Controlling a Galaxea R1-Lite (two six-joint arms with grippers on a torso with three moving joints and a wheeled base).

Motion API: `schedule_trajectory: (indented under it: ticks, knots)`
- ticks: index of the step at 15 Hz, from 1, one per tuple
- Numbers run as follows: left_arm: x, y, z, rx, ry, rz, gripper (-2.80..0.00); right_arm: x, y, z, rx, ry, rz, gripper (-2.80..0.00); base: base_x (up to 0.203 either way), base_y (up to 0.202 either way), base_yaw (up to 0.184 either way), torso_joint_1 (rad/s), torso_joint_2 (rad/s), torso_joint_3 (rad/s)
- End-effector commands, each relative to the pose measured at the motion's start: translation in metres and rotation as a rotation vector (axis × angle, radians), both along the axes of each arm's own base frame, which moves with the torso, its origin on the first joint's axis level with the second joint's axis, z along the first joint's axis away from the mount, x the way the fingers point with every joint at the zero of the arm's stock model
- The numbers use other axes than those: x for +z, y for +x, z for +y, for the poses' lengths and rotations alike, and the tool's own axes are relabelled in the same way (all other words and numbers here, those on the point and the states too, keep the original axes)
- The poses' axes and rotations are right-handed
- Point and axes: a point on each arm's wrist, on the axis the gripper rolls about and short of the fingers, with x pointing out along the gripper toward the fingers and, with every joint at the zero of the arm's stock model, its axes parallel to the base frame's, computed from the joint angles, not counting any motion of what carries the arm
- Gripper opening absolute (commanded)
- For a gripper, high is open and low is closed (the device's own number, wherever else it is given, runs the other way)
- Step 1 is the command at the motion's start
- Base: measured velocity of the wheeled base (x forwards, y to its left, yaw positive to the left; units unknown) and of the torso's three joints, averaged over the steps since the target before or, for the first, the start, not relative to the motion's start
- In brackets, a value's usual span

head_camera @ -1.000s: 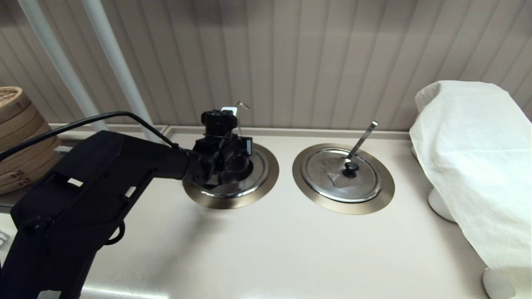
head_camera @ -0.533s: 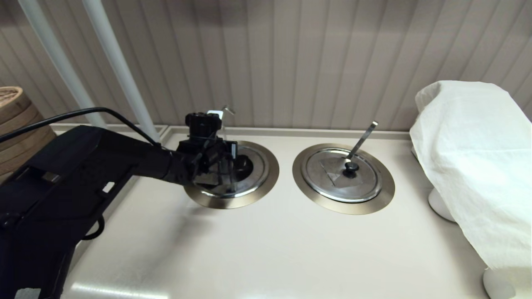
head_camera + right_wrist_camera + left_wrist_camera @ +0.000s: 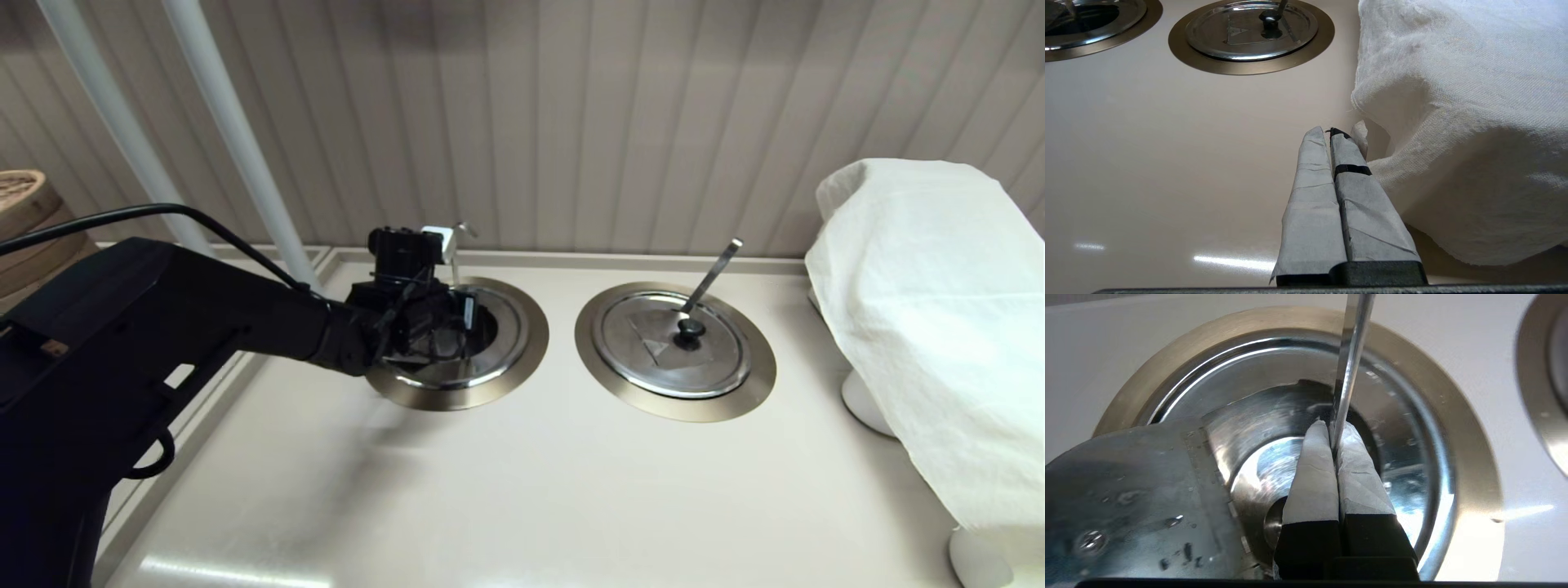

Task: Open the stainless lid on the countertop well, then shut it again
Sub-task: Stir with a spoon

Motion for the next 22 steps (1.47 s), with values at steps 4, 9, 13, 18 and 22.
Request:
schedule_trajectory:
  ticks: [4, 9, 13, 18, 22]
  knots:
    - [-0.004, 0.021, -0.021, -0.021, -0.031, -0.052, -2.80, 0.000, 0.000, 0.000, 0.000, -0.001, 0.000, -2.80, 0.000, 0.000, 0.000, 0.000, 0.00, 0.000]
    - [-0.010, 0.042, 0.008, 0.093, -0.013, -0.064, -2.80, 0.000, 0.000, 0.000, 0.001, -0.001, 0.001, -2.80, 0.000, 0.000, 0.000, 0.000, 0.00, 0.000]
    - [0.008, 0.031, 0.039, 0.141, 0.002, -0.062, -2.80, 0.000, 0.000, 0.000, 0.000, -0.001, 0.000, -2.80, 0.000, 0.000, 0.000, 0.000, 0.00, 0.000]
    - [0.008, 0.002, 0.038, 0.101, 0.020, -0.009, -2.80, 0.000, 0.000, 0.000, 0.001, -0.001, 0.000, -2.80, 0.000, 0.000, 0.000, 0.000, 0.00, 0.000]
    - [0.003, -0.003, 0.013, 0.026, 0.013, 0.003, -2.80, 0.000, 0.000, 0.000, 0.000, -0.001, 0.000, -2.80, 0.000, 0.000, 0.000, 0.000, 0.00, 0.000]
